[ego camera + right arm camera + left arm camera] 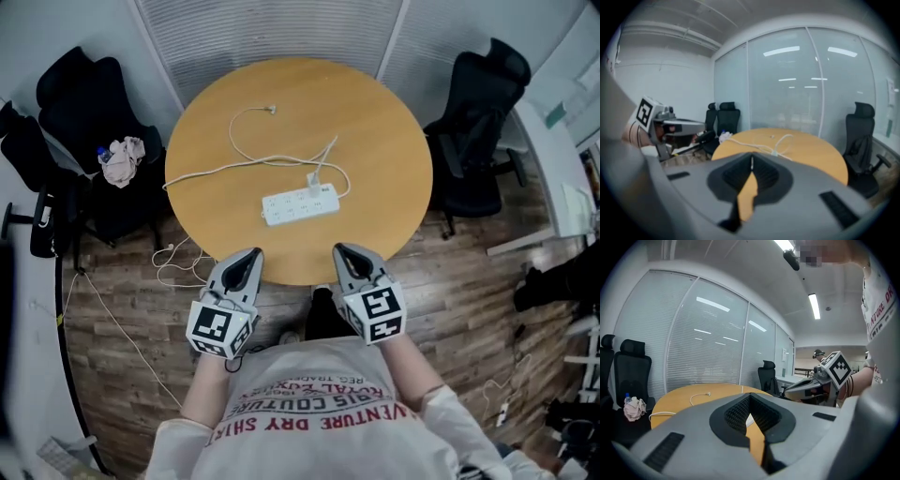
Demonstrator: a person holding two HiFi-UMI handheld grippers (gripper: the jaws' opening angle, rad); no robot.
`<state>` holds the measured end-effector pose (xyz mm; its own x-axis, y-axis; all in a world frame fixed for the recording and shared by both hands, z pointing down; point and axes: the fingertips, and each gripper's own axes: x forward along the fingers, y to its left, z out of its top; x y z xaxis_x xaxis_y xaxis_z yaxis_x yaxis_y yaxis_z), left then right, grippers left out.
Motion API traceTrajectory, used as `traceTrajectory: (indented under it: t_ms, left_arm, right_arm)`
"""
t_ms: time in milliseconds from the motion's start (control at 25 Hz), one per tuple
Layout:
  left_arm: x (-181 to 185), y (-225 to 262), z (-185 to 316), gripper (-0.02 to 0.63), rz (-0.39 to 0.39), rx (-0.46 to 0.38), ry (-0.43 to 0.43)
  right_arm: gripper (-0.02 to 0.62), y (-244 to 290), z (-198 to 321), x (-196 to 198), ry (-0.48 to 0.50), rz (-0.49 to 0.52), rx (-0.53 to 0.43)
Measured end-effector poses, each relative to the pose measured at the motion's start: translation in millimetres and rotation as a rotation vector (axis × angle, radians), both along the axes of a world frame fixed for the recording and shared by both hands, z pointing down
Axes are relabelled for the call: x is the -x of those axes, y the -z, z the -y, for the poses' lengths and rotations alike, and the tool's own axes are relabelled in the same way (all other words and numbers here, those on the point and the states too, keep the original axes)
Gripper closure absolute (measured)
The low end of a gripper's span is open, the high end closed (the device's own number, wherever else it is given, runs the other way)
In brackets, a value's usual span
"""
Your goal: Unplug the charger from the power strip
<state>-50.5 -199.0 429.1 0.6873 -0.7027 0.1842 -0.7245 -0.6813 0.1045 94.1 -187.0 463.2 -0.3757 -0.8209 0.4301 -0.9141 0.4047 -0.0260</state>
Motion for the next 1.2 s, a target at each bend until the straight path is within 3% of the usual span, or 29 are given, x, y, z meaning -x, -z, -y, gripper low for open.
traceTrajectory:
  t_ms: [400, 640, 720, 760, 960, 1200]
  left_arm:
    - [-37.2, -71.3, 103.9, 0.577, 0.041, 0.113, 0.133]
    - [-55.3, -143.1, 131.3, 0.577, 0.128, 0.247, 0.124]
    - [-58.5, -166.4, 137.7, 0.577, 0.157, 0.283, 0.101]
    - [-59.9, -177.0, 140.6, 0.577, 0.169, 0.299, 0.091]
    - [-60.8, -217.9, 151.8, 0.577, 0.239, 0.359, 0.063]
    - [-59.0, -244.0, 155.1, 0.577, 0.288, 0.399, 0.027]
  right_arm:
    - [0.568, -63.6, 124.0, -25.7, 0.199, -0.007, 0.166]
    - [0.566, -111.6, 148.6, -22.5, 0.297, -0.058, 0.304]
    - [0.539, -126.1, 154.9, -18.9, 0.295, -0.067, 0.34]
    - [0.483, -133.1, 157.8, -18.0, 0.289, -0.071, 0.356]
    - [0.372, -159.5, 171.9, -14.3, 0.249, -0.076, 0.441]
    - [0.35, -178.5, 192.5, -7.2, 0.162, -0.092, 0.508]
